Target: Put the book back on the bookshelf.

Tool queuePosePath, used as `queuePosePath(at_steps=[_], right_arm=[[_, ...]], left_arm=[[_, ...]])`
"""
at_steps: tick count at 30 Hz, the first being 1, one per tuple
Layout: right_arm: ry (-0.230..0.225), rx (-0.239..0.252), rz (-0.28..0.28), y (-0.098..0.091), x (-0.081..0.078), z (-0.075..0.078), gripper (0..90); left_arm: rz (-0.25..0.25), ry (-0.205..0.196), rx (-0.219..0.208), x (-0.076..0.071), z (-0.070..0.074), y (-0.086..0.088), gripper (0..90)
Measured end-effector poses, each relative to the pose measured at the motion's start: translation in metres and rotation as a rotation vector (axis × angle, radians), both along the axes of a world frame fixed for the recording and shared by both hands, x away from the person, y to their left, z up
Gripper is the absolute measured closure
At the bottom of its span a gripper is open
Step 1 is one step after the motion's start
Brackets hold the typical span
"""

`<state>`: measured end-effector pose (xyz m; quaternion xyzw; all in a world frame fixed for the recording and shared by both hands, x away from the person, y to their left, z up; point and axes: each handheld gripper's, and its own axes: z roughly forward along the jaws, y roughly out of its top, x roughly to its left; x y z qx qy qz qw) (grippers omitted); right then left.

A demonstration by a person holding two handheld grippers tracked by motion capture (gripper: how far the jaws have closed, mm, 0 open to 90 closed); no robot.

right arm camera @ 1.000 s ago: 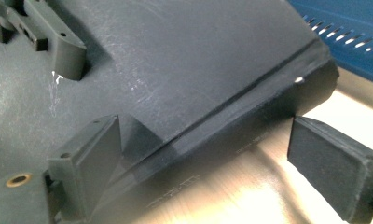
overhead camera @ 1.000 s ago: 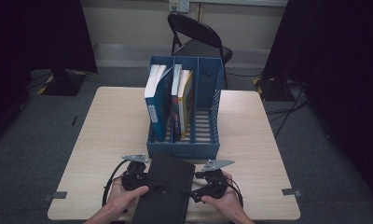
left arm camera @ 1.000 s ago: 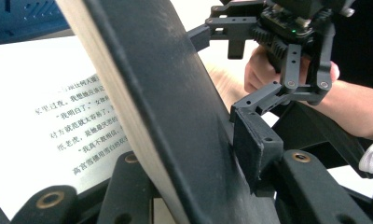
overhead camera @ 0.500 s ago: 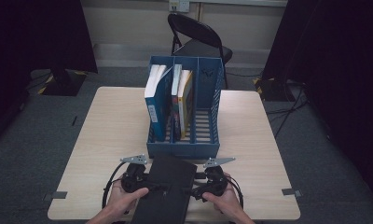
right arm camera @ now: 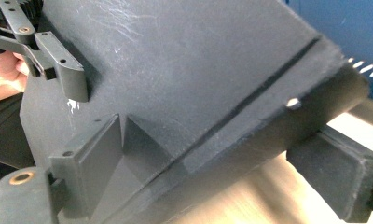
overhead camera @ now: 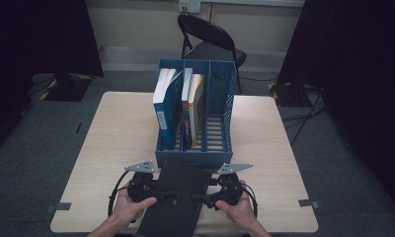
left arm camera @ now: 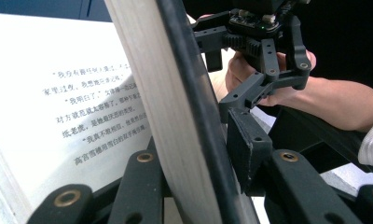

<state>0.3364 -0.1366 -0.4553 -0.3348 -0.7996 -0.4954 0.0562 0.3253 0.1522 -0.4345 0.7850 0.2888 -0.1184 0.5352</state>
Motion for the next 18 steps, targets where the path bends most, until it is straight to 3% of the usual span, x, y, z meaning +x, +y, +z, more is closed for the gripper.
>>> queuePosePath(at_steps=[7, 10, 18], right_arm=[[-0.071, 0.010, -0.019, -0.004, -0.005, 0.017, 16.1], [-0.101, 0.028, -0.035, -0.008, -0.008, 0.026, 19.5], [-0.228, 0.025, -0.088, -0.017, -0.008, 0.055, 28.9]], left_arm=[[-0.022, -0.043, 0.010, -0.002, 0.014, -0.002, 68.2], [-0.019, -0.046, -0.012, -0.001, 0.018, -0.002, 68.4], [-0.006, -0.131, -0.002, 0.004, 0.028, -0.009, 68.4]])
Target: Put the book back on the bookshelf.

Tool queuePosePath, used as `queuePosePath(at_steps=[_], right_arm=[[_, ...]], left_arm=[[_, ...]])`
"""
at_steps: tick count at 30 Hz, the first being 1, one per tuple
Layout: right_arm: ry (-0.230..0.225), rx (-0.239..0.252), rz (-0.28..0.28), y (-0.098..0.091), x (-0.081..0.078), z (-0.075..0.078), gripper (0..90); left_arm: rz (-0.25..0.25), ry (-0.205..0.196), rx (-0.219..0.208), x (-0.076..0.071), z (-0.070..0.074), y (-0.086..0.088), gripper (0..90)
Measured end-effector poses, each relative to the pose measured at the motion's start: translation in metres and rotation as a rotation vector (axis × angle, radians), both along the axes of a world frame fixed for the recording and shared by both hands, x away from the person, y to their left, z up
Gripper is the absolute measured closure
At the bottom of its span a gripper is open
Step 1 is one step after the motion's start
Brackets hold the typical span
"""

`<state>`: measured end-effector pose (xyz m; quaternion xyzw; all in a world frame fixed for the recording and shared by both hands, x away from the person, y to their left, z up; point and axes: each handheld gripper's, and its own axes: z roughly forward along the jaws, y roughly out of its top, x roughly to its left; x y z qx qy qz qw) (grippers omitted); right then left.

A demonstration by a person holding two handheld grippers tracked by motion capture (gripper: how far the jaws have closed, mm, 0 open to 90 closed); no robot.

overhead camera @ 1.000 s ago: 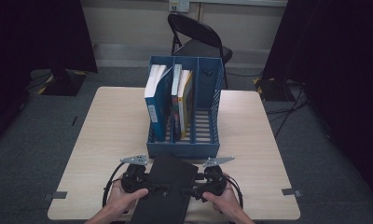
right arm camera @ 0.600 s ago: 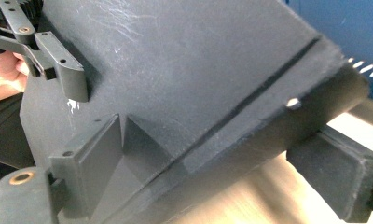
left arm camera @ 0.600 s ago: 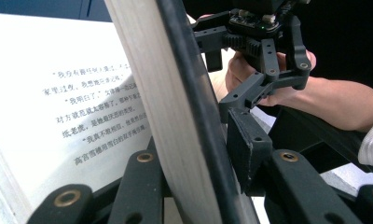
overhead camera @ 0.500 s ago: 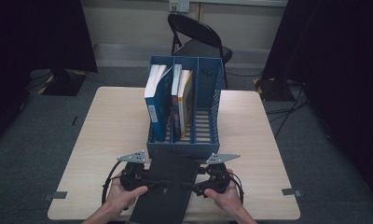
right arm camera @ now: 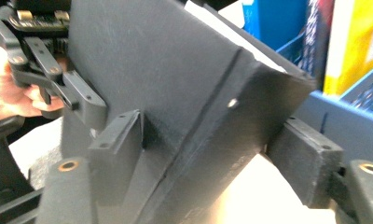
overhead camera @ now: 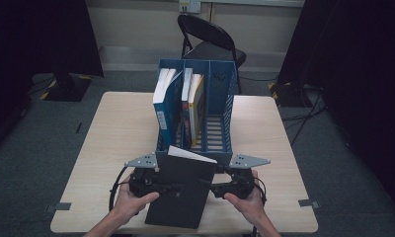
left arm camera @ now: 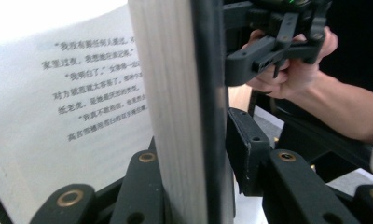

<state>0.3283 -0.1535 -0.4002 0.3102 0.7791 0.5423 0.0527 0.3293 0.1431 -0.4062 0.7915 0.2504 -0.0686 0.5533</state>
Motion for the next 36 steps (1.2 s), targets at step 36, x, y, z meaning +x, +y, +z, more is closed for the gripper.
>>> queuePosePath(at_steps=[36], right_arm=[[-0.130, -0.050, 0.025, 0.004, -0.007, 0.021, 39.8]], left_arm=[[0.026, -0.156, 0.055, 0.002, -0.001, -0.003, 58.7]])
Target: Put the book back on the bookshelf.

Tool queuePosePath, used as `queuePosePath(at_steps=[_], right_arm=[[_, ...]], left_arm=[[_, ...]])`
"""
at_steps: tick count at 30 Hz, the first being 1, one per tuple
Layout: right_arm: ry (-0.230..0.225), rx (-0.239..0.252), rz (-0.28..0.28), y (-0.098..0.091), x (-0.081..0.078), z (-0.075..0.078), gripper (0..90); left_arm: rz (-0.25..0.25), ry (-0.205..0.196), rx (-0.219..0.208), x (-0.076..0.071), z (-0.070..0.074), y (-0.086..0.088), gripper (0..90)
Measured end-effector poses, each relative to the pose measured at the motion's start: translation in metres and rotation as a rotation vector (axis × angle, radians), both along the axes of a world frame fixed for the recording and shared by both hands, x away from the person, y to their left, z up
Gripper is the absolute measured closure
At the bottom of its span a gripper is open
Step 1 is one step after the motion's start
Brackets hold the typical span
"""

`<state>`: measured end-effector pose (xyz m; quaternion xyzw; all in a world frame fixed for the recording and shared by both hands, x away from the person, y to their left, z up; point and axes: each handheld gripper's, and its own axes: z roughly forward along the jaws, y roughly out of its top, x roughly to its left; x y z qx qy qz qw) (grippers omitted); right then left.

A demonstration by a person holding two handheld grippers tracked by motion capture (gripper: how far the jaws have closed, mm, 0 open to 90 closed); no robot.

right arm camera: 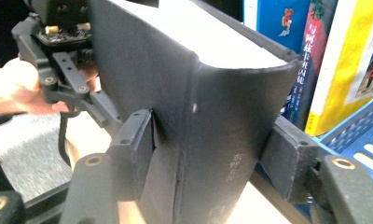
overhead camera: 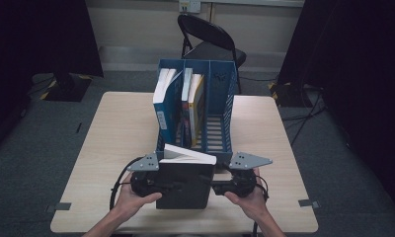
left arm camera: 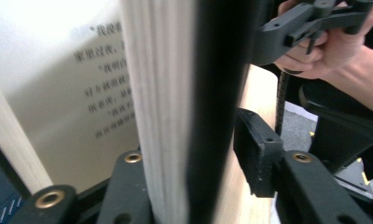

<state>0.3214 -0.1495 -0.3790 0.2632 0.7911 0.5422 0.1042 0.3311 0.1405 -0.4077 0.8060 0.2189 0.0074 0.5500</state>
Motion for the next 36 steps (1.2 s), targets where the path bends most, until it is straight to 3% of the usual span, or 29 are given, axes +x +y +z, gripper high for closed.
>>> queuePosePath(at_steps=[3, 8, 12, 16, 21, 25, 29, 36], right_arm=[[0.005, 0.035, 0.029, -0.004, 0.000, -0.002, 43.6], [-0.010, 0.028, 0.058, -0.004, -0.005, -0.002, 44.2], [0.005, 0.035, 0.098, -0.002, -0.006, -0.004, 42.2], [0.014, 0.032, 0.101, 0.006, -0.005, -0.007, 39.4], [0.020, 0.024, 0.101, 0.012, -0.003, -0.008, 38.2], [0.006, -0.005, 0.110, 0.021, -0.002, -0.006, 36.1], [0.003, -0.018, 0.125, 0.027, -0.001, -0.005, 35.5], [0.000, -0.007, 0.146, 0.033, 0.000, -0.007, 34.7]], left_arm=[[0.021, 0.004, 0.001, -0.001, -0.003, 0.004, 53.4], [0.030, 0.014, 0.003, -0.007, -0.005, 0.008, 51.6], [0.027, 0.068, -0.023, -0.010, -0.007, 0.016, 50.3], [0.086, 0.065, 0.012, -0.014, -0.009, 0.031, 43.4], [0.144, 0.088, -0.004, -0.014, -0.014, 0.050, 34.9], [0.146, 0.096, 0.009, -0.013, -0.018, 0.048, 29.2], [0.142, 0.082, 0.036, -0.014, -0.020, 0.043, 29.9], [0.133, 0.092, 0.054, -0.012, -0.023, 0.032, 23.9]])
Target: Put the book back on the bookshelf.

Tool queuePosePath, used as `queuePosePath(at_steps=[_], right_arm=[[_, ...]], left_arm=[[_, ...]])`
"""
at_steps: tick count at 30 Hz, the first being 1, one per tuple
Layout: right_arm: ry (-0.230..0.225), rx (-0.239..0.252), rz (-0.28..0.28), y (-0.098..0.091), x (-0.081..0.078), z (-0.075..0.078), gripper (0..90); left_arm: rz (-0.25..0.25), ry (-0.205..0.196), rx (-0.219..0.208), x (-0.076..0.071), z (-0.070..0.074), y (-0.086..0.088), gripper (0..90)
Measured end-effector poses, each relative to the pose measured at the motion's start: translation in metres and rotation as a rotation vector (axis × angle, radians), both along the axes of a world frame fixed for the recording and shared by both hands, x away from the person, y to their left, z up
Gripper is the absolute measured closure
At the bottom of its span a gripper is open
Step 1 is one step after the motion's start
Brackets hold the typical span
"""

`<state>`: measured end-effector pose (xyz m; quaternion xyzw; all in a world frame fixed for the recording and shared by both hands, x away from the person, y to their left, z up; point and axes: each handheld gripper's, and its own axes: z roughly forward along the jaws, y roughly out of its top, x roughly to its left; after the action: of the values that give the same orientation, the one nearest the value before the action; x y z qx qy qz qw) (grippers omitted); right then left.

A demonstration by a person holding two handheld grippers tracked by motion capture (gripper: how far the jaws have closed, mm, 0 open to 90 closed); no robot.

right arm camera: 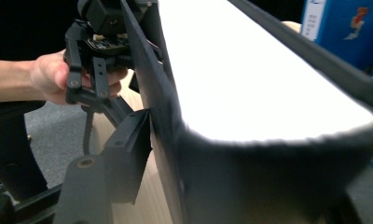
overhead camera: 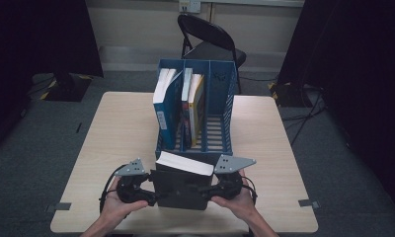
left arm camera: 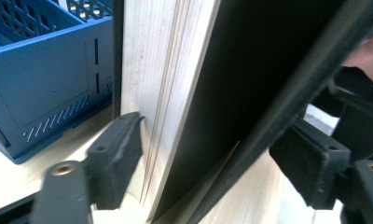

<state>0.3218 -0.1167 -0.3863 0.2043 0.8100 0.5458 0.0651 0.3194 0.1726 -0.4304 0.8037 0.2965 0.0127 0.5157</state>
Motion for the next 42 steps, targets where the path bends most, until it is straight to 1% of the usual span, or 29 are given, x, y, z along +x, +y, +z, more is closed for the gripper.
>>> queuePosePath(at_steps=[2, 3, 4, 5, 6, 7, 8, 9, 10, 11, 12, 13, 14, 17, 19, 21, 22, 23, 26, 30, 31, 32, 33, 34, 36, 37, 40, 41, 42], right_arm=[[0.012, 0.009, 0.014, 0.003, 0.001, -0.001, 34.5], [0.014, 0.011, 0.020, 0.005, 0.001, -0.002, 34.9], [0.016, 0.012, 0.028, 0.007, 0.002, -0.003, 38.7], [0.018, 0.010, 0.045, 0.008, 0.001, -0.003, 43.1], [0.000, 0.008, 0.044, 0.011, -0.001, -0.004, 46.9], [-0.026, -0.003, 0.030, 0.014, -0.005, -0.004, 47.9], [-0.042, -0.015, 0.024, 0.016, -0.008, -0.004, 48.3], [-0.049, -0.024, 0.025, 0.018, -0.010, -0.004, 48.5], [-0.053, -0.027, 0.024, 0.019, -0.010, -0.004, 48.8], [-0.049, -0.028, 0.017, 0.018, -0.010, -0.004, 48.9], [-0.043, -0.031, 0.013, 0.018, -0.010, -0.003, 49.1], [-0.042, -0.030, 0.008, 0.018, -0.010, -0.003, 49.1], [-0.038, -0.032, 0.006, 0.018, -0.009, -0.003, 49.2], [-0.039, -0.040, 0.000, 0.016, -0.008, -0.001, 51.4], [-0.044, -0.043, -0.022, 0.014, -0.009, -0.001, 51.9], [-0.039, -0.041, -0.034, 0.012, -0.007, -0.001, 52.1], [-0.037, -0.040, -0.036, 0.011, -0.007, -0.001, 52.1], [-0.035, -0.041, -0.037, 0.010, -0.007, 0.000, 52.1], [-0.031, -0.044, -0.045, 0.004, -0.008, 0.000, 52.2], [-0.025, -0.044, -0.070, -0.007, -0.009, 0.000, 52.3], [-0.024, -0.044, -0.078, -0.009, -0.010, 0.000, 52.3], [-0.021, -0.043, -0.089, -0.014, -0.010, 0.000, 52.3], [-0.021, -0.043, -0.094, -0.016, -0.011, 0.000, 52.3], [-0.017, -0.041, -0.106, -0.019, -0.011, 0.000, 52.4], [-0.015, -0.042, -0.120, -0.025, -0.012, 0.000, 52.4], [-0.014, -0.042, -0.126, -0.027, -0.012, 0.000, 52.4], [-0.024, -0.045, -0.143, -0.031, -0.015, 0.000, 52.5], [-0.026, -0.048, -0.148, -0.032, -0.016, 0.000, 52.5], [-0.026, -0.049, -0.155, -0.034, -0.018, 0.000, 52.5]], left_arm=[[-0.002, -0.008, 0.012, -0.001, 0.000, 0.000, 22.0], [-0.001, -0.012, 0.016, -0.001, 0.000, 0.001, 22.7], [0.007, -0.013, 0.013, -0.001, 0.000, 0.002, 23.6], [0.013, -0.027, 0.015, -0.001, 0.000, 0.003, 24.4], [0.034, -0.039, 0.019, -0.002, 0.001, 0.005, 26.2], [0.047, -0.036, 0.022, -0.001, 0.000, 0.007, 24.5], [0.046, -0.026, 0.020, -0.001, 0.000, 0.008, 20.0], [0.046, -0.020, 0.010, 0.000, 0.000, 0.010, 19.5], [0.058, -0.027, 0.013, 0.000, 0.000, 0.012, 19.8], [0.065, -0.029, 0.019, 0.000, 0.000, 0.014, 19.8], [0.071, -0.024, 0.011, 0.000, 0.000, 0.015, 19.5], [0.076, -0.023, 0.018, 0.000, 0.000, 0.017, 18.5], [0.083, -0.023, 0.021, 0.001, 0.000, 0.017, 15.4], [0.101, -0.018, 0.018, 0.001, 0.000, 0.020, 15.5], [0.131, -0.025, 0.024, 0.002, 0.000, 0.022, 15.6], [0.152, -0.017, 0.030, 0.003, 0.001, 0.023, 15.7], [0.164, -0.027, 0.036, 0.003, 0.001, 0.024, 15.7], [0.166, -0.023, 0.053, 0.003, 0.002, 0.025, 15.7], [0.216, -0.026, 0.113, 0.002, 0.000, 0.028, 15.8], [0.234, -0.019, 0.139, 0.000, -0.009, 0.033, 15.6], [0.238, -0.007, 0.153, 0.001, -0.010, 0.034, 15.6], [0.238, 0.002, 0.150, 0.002, -0.011, 0.035, 15.6], [0.259, 0.006, 0.154, 0.003, -0.012, 0.036, 15.6], [0.276, 0.002, 0.176, 0.004, -0.013, 0.037, 15.6], [0.282, 0.001, 0.204, 0.007, -0.016, 0.041, 15.6], [0.302, -0.005, 0.219, 0.009, -0.019, 0.043, 15.6], [0.332, 0.012, 0.219, 0.014, -0.024, 0.053, 15.7], [0.354, 0.009, 0.228, 0.015, -0.024, 0.056, 15.6], [0.368, 0.003, 0.227, 0.016, -0.025, 0.058, 15.7]])
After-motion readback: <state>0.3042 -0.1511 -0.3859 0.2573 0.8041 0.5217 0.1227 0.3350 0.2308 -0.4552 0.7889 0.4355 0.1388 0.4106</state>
